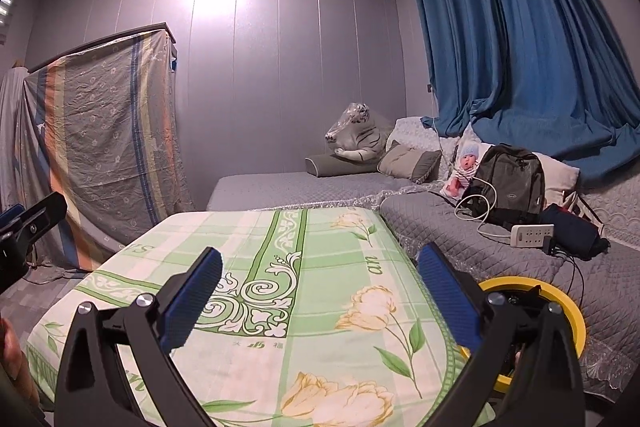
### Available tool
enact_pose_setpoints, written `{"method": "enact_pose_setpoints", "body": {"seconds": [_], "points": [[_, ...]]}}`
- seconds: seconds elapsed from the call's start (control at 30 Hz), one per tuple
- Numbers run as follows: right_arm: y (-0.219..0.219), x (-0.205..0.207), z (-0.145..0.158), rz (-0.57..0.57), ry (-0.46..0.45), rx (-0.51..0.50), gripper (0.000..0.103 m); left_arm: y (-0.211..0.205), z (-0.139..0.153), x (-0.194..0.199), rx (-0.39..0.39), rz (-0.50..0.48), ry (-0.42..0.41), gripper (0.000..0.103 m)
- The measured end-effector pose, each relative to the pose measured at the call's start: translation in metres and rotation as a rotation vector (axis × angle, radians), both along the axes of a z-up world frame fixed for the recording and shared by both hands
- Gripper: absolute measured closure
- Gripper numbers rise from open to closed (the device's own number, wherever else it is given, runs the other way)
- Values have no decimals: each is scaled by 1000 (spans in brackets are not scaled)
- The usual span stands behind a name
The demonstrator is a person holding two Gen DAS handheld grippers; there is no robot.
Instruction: Collect trash
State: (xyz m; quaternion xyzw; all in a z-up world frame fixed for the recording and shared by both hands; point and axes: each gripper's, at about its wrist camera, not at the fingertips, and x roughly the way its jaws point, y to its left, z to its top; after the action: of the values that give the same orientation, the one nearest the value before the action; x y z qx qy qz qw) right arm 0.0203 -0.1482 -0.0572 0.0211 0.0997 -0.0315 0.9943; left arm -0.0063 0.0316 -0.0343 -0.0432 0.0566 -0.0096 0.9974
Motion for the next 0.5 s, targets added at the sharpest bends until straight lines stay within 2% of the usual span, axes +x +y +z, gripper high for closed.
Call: {"method": "enact_pose_setpoints", "body": {"seconds": [0.5], "points": [[-4,2,0,-3,1,22,8,-3,4,1,-13,-15,-9,8]]}}
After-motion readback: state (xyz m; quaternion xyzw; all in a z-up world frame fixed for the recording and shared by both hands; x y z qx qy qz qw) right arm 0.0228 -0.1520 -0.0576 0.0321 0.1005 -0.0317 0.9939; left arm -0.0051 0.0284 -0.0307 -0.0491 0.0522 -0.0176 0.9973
